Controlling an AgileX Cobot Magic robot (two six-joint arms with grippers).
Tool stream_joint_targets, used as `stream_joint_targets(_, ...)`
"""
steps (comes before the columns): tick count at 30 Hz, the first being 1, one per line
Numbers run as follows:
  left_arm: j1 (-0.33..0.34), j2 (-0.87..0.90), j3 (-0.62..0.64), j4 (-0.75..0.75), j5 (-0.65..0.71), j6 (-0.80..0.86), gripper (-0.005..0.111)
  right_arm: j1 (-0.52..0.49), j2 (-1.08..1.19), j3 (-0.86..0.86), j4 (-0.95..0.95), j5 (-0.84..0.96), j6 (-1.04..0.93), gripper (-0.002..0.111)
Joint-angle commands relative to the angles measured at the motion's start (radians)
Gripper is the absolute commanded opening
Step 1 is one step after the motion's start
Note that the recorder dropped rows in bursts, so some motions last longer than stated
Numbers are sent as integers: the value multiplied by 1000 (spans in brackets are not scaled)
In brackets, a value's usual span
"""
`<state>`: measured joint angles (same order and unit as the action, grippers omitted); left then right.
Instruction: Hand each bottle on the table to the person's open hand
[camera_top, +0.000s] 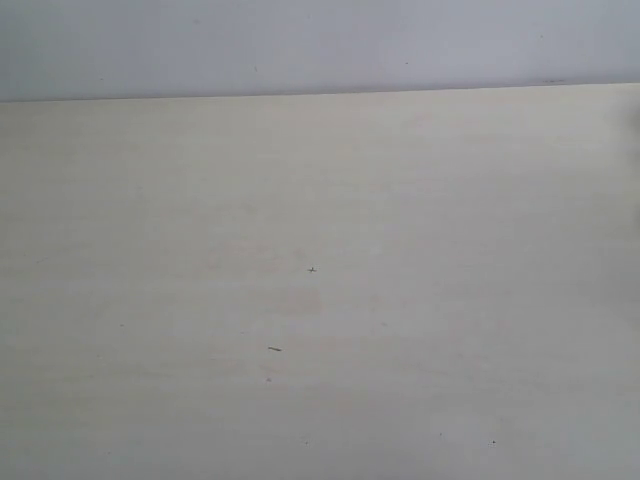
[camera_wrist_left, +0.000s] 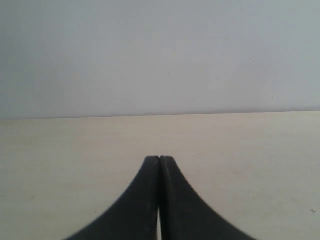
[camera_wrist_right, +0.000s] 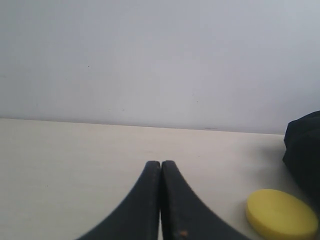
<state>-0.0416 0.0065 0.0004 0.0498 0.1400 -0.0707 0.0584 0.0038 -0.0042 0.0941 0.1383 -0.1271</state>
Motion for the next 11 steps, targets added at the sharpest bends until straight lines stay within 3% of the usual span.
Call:
stream_joint_targets(1,1,-6,0,-4,-1,-7,0,-5,-4,4,1,-13,0,0)
stream_joint_targets(11,1,-6,0,-4,-1,-7,0,-5,-4,4,5,-13,0,0)
